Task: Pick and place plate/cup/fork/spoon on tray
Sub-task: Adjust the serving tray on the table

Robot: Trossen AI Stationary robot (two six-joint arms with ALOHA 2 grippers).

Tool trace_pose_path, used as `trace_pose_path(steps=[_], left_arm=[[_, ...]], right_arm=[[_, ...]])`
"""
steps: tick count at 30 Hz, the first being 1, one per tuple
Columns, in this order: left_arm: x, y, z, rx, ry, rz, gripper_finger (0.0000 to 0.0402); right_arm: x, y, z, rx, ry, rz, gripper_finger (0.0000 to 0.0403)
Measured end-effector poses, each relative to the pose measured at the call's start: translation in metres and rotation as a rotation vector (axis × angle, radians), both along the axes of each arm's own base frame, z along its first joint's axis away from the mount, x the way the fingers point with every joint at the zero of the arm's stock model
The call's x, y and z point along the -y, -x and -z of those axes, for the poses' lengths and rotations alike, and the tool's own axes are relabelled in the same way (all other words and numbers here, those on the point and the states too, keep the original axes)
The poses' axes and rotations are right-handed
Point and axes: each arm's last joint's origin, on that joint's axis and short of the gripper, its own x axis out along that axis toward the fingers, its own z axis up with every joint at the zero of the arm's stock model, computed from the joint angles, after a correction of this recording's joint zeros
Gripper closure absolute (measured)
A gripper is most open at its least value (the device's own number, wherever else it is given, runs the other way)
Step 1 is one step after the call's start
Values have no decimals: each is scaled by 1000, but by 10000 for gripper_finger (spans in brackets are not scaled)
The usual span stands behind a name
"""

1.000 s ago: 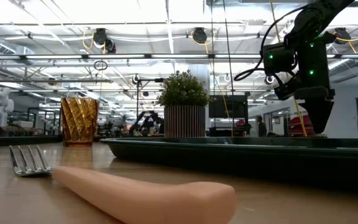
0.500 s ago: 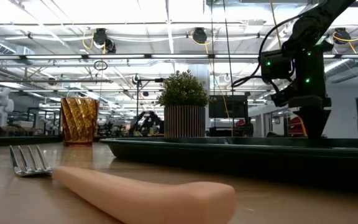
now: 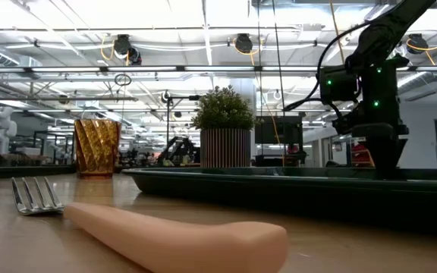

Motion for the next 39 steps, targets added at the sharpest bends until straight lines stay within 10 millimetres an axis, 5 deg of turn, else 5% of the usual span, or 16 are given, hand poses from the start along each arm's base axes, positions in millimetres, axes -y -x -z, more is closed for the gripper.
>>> trace_pose_path(steps=[11, 27, 39], left_arm=[[0, 0, 0, 0, 1, 0, 330], [0, 0, 0, 1, 0, 1, 330], [0, 0, 0, 0, 0, 1, 330]], right_arm=[[-3, 5, 7, -4, -3, 61, 201], [-4, 6, 8, -11, -18, 126, 303], [-8, 5, 8, 41, -144, 337, 310]])
